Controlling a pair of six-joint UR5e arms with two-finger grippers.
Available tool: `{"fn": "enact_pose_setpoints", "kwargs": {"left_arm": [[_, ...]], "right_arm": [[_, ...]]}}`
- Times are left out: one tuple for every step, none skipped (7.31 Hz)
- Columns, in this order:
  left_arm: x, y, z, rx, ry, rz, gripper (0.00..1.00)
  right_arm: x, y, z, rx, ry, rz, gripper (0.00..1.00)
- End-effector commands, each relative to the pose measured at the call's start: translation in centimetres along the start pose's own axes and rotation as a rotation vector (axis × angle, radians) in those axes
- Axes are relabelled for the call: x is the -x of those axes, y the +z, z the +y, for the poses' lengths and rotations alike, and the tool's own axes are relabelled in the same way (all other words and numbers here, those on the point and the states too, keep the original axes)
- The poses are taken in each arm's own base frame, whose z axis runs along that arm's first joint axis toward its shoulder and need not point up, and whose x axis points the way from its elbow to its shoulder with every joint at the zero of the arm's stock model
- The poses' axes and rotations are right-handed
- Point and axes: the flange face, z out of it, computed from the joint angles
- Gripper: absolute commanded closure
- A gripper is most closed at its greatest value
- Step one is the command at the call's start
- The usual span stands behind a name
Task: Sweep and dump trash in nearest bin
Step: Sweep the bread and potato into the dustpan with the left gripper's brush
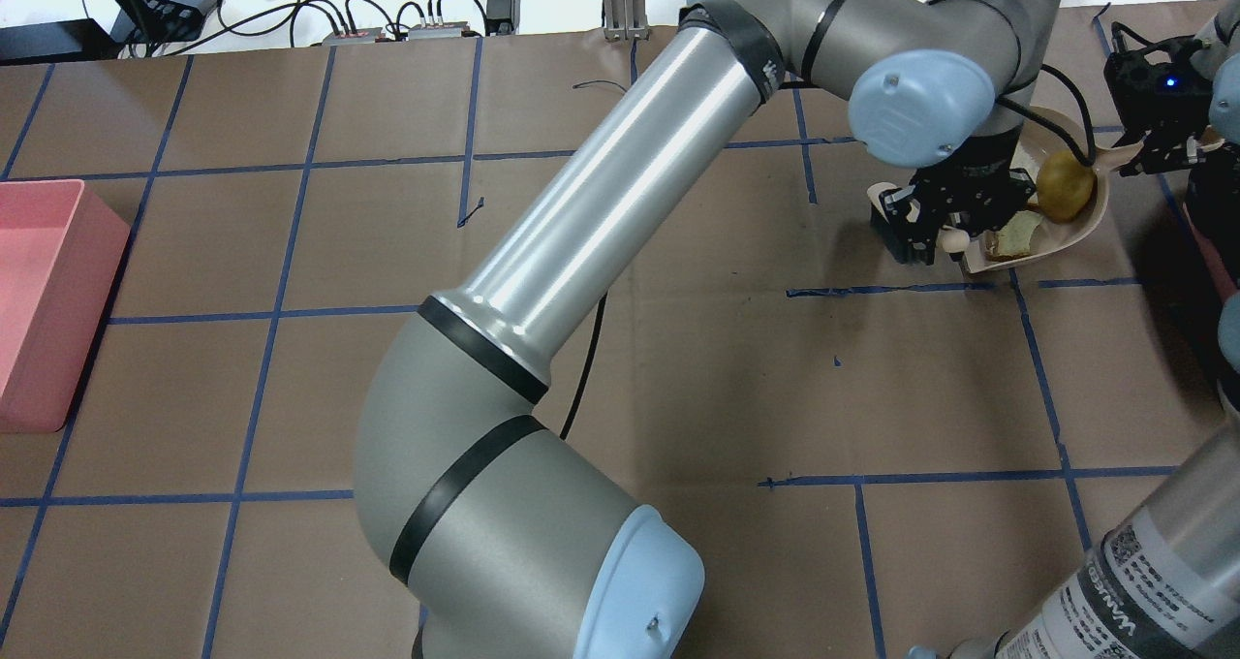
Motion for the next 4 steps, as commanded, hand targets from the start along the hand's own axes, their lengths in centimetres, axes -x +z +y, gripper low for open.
{"fn": "enact_pose_setpoints", "kwargs": {"left_arm": [[3.2,-4.6,-0.5,-0.024,-0.043,-0.031,1.0],[4.0,-4.8,-0.3,-0.048,-0.046,-0.08,1.0],[4.7,-4.4,0.3,-0.036,-0.056,-0.109,1.0],[5.7,-4.2,1.2,-0.023,-0.06,-0.14,1.0]], "right_arm": [[-0.1,-0.5,-0.2,-0.011,0.002,0.015,0.97],[-0.1,-0.5,-0.2,-0.019,0.002,0.017,0.97],[-0.1,-0.6,-0.2,-0.024,0.008,0.022,0.97],[-0.1,-0.8,-0.6,-0.063,0.017,0.013,0.97]]}}
